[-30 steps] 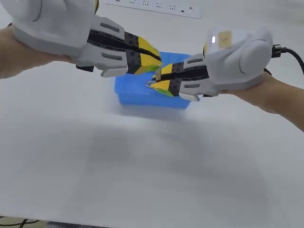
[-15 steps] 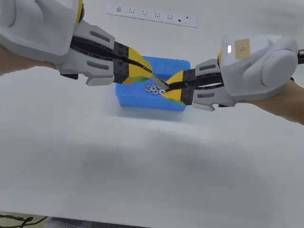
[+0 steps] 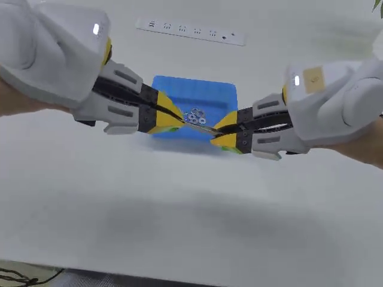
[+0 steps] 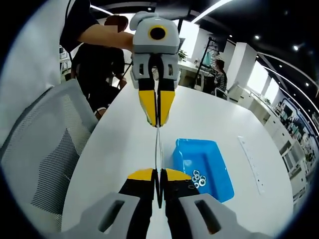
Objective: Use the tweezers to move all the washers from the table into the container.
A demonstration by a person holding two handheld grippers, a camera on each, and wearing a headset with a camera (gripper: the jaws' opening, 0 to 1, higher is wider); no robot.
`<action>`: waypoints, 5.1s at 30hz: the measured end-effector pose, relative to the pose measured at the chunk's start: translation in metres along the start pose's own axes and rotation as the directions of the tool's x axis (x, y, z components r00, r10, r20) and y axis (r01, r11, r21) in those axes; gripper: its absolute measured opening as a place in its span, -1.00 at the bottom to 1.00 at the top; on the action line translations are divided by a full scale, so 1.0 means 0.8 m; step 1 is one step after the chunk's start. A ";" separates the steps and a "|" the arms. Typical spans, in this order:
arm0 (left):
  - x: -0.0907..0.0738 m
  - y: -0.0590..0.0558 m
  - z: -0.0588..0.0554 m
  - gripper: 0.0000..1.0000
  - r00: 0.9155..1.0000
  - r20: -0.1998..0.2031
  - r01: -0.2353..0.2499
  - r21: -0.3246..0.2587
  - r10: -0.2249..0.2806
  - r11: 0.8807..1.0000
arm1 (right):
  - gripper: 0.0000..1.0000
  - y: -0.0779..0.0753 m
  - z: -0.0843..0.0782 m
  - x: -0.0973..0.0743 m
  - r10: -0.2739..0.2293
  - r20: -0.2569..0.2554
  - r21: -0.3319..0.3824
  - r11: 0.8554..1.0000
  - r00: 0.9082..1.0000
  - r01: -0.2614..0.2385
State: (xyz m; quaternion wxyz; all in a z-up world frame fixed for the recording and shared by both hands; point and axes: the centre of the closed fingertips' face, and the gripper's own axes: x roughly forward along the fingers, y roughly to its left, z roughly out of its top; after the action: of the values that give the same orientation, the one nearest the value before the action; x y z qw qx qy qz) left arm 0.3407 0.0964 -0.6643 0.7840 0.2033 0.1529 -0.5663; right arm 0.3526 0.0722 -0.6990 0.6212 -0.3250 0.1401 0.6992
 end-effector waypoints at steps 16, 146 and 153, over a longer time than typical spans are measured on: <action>0.041 -0.018 -0.114 -0.91 0.984 -0.171 0.025 -0.119 -0.045 0.993 | -0.85 0.027 -0.058 0.066 0.160 -0.158 -0.009 0.986 0.974 -0.164; -0.108 -0.011 -0.003 1.00 0.926 0.002 -0.371 -0.182 0.378 0.911 | 1.00 0.036 -0.018 -0.102 -0.362 -0.002 0.224 0.908 0.932 0.353; -0.113 -0.012 -0.008 1.00 0.924 -0.010 -0.377 -0.187 0.382 0.907 | 0.98 0.044 -0.021 -0.107 -0.357 -0.010 0.222 0.910 0.934 0.350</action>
State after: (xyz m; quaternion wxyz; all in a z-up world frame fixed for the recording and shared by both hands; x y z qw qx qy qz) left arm 0.3034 0.1719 -0.6285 0.8965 0.1476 0.1521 -0.3890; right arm 0.3249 -0.0109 -0.6648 0.7717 -0.2634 0.1461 0.5602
